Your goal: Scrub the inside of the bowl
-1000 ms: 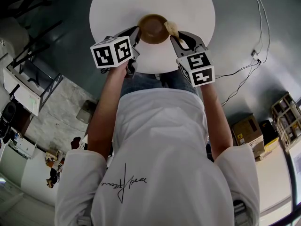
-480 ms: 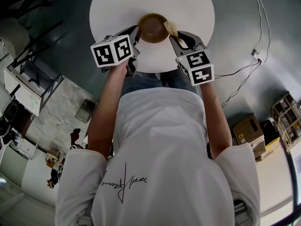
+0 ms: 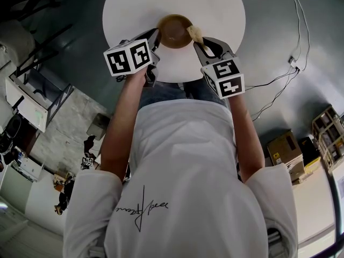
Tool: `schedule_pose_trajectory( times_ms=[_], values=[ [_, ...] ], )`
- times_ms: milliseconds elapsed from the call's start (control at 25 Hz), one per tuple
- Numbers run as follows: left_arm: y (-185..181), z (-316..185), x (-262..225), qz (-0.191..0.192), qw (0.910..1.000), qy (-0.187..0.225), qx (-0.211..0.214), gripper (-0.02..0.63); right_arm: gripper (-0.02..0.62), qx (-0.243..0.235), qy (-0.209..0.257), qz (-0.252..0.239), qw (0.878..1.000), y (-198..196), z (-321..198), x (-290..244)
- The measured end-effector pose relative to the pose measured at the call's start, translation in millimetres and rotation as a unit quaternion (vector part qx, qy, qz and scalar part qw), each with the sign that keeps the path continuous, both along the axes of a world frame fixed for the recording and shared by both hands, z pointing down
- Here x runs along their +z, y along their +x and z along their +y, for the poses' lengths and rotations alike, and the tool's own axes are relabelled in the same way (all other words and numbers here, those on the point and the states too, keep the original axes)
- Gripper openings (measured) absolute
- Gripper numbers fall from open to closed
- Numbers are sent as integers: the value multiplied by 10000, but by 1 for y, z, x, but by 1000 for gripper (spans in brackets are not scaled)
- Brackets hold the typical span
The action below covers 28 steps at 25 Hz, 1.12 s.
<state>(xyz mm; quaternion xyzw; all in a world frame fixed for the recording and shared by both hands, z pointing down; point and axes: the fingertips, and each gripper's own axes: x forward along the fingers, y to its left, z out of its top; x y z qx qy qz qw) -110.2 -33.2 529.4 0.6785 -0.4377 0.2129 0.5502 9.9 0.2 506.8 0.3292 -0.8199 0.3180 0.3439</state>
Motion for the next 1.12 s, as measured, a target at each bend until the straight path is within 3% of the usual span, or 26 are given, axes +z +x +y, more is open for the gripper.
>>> schedule_pose_trajectory(
  times_ms=[1120],
  values=[
    [-1,-2,-1,-34,10000,60,-1,17,86,-3,-194,-118,9997,-5,18,2]
  ],
)
